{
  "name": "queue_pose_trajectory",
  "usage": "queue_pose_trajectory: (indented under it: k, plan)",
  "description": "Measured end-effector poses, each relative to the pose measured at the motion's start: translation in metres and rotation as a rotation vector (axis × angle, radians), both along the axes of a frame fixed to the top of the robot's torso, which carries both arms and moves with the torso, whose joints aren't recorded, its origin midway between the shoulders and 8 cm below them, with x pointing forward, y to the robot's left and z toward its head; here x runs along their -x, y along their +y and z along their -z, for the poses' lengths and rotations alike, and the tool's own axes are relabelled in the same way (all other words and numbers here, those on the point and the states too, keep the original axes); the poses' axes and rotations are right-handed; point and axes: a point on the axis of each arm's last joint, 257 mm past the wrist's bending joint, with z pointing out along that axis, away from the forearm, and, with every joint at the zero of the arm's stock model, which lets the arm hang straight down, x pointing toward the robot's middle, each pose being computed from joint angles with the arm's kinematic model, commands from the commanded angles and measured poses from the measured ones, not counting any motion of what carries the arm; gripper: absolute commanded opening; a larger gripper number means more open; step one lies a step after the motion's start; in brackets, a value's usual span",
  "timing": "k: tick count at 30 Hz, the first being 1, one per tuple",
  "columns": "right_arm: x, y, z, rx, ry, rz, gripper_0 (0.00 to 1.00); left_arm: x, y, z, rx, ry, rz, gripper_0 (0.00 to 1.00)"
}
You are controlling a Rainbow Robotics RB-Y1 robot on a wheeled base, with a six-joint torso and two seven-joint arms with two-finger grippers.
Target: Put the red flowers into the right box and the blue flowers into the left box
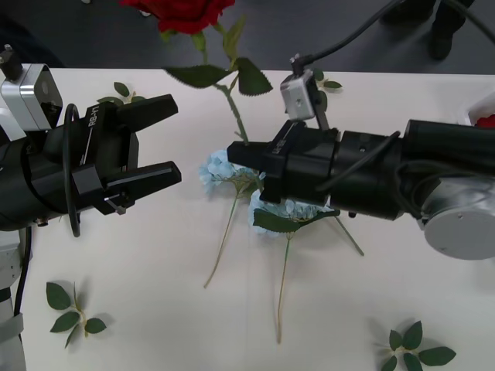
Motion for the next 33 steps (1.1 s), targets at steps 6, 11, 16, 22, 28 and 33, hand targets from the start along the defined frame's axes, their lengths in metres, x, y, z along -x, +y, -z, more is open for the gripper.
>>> queue_pose_trajectory:
  k: [6, 11, 16, 22, 28, 33]
  plan:
    - [-0.024, -0.029, -0.025, 0.024, 0.060, 0.066, 0.00, -0.010, 0.007, 0.015, -0.075, 0.012, -0.058, 1.00]
    - [-0.042, -0.072, -0.049, 0.048, 0.128, 0.144, 0.00, -0.025, 0.018, 0.042, -0.263, 0.018, -0.141, 1.00]
    - [-0.055, -0.130, -0.057, 0.099, 0.262, 0.213, 0.00, -0.044, 0.033, 0.066, -0.432, 0.150, -0.278, 1.00]
    - [-0.074, -0.217, -0.050, 0.233, 0.388, 0.334, 0.00, -0.058, 0.044, 0.099, -0.607, 0.196, -0.452, 1.00]
    - [-0.072, -0.311, -0.032, 0.419, 0.500, 0.491, 0.00, -0.063, 0.051, 0.144, -0.739, 0.347, -0.578, 1.00]
    - [-0.055, -0.385, -0.026, 0.566, 0.602, 0.634, 0.00, -0.060, 0.060, 0.184, -0.886, 0.434, -0.634, 1.00]
